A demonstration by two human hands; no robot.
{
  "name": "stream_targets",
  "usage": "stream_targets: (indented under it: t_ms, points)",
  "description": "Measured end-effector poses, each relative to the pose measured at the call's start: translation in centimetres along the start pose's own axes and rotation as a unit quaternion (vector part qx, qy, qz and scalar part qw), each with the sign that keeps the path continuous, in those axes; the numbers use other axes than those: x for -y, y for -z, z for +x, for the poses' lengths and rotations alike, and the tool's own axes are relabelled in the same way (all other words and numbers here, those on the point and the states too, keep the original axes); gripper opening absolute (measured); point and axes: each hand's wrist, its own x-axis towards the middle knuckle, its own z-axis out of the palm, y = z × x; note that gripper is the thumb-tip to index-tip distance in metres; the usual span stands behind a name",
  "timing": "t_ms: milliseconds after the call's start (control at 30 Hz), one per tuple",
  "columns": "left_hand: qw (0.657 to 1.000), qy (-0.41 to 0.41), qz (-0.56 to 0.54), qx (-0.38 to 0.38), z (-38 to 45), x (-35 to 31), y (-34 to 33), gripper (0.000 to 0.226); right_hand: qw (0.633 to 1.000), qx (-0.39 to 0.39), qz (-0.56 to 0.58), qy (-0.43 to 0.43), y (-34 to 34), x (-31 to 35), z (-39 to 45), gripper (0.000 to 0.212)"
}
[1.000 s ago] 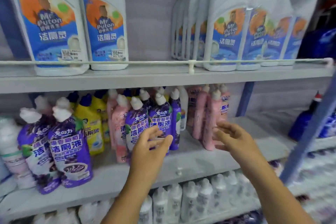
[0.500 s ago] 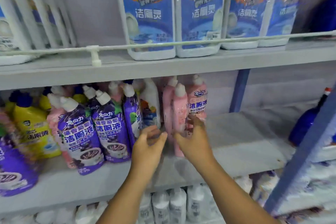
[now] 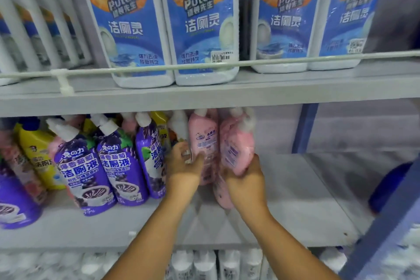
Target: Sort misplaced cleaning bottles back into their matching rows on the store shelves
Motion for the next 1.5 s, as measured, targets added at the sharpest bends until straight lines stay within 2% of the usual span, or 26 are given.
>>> stream_targets:
  t_ms: [167, 267, 367, 533, 633, 667, 700, 733, 800, 867, 933, 1000, 1067, 1267, 1333, 1400, 1433, 1500]
  points:
    - [0.995, 0.013, 0.079, 0.052, 2.2, -0.1, -2.4, 0.045, 0.995, -0.074, -0.048, 0.037, 8.0, -0.6, 3.8, 0.038]
    - [0.995, 0.009, 0.093, 0.043, 2.3, 0.2, -2.8, 0.044, 0.991, -0.113, -0.073, 0.018, 11.1, -1.7, 6.5, 0.035]
    - [0.996, 0.020, 0.085, 0.025, 1.6, 0.3, -2.2, 0.044, 0.989, -0.120, -0.084, 0.024, 12.6, -2.3, 7.7, 0.031]
    - [1.000, 0.015, 0.011, -0.020, -1.9, 0.2, 2.7, 0.045, 0.990, -0.092, -0.109, 0.002, 12.7, -2.7, 8.3, 0.035]
    - [0.998, 0.004, 0.023, -0.050, -3.2, -0.3, 7.3, 0.044, 0.976, -0.180, -0.114, 0.053, 12.0, -3.8, 5.4, 0.062]
    - [0.997, 0.001, 0.032, -0.063, -3.3, -0.2, 8.8, 0.043, 0.970, -0.196, -0.117, 0.081, 11.3, -3.8, 3.8, 0.060]
    - [0.996, -0.001, 0.041, -0.077, -3.5, -0.2, 10.1, 0.042, 0.972, -0.179, -0.110, 0.102, 10.2, -3.6, 2.3, 0.052]
    - [0.995, -0.004, 0.047, -0.087, -3.5, 0.0, 11.2, 0.041, 0.981, -0.129, -0.093, 0.115, 8.9, -3.5, 1.5, 0.045]
    - [0.993, -0.005, 0.047, -0.105, -3.4, 0.7, 12.9, 0.041, 0.989, -0.019, -0.071, 0.126, 5.9, -3.2, 1.4, 0.042]
    - [0.992, -0.001, 0.042, -0.122, -3.2, 1.5, 14.2, 0.042, 0.992, 0.022, -0.059, 0.111, 3.2, -2.8, 3.4, 0.045]
    - [0.991, 0.007, 0.045, -0.129, -2.9, 2.3, 15.1, 0.044, 0.993, 0.036, -0.057, 0.092, 1.2, -2.3, 5.6, 0.053]
    - [0.990, 0.018, 0.048, -0.131, -2.8, 3.2, 15.5, 0.044, 0.992, 0.036, -0.089, 0.083, -0.1, -2.2, 7.0, 0.074]
    - [0.989, 0.021, 0.043, -0.139, -2.9, 3.7, 15.6, 0.044, 0.994, 0.030, -0.077, 0.077, -1.0, -2.5, 7.5, 0.085]
    - [0.983, -0.003, 0.098, -0.153, -3.6, 3.6, 14.8, 0.048, 0.995, -0.027, -0.069, 0.066, -1.0, -3.4, 6.9, 0.085]
    - [0.966, -0.031, 0.135, -0.217, -5.2, 3.2, 14.2, 0.058, 0.993, -0.060, -0.082, 0.064, 0.3, -3.8, 6.7, 0.084]
    - [0.923, -0.131, 0.198, -0.303, -7.4, 2.0, 12.8, 0.054, 0.991, -0.080, -0.087, 0.067, 1.7, -4.2, 7.0, 0.086]
    - [0.914, -0.180, 0.200, -0.305, -8.2, 1.2, 11.6, 0.045, 0.989, -0.092, -0.086, 0.075, 2.4, -4.5, 7.3, 0.086]
    - [0.943, -0.225, 0.143, -0.199, -8.4, -0.1, 9.0, 0.031, 0.985, -0.123, -0.085, 0.085, 3.4, -5.2, 8.5, 0.081]
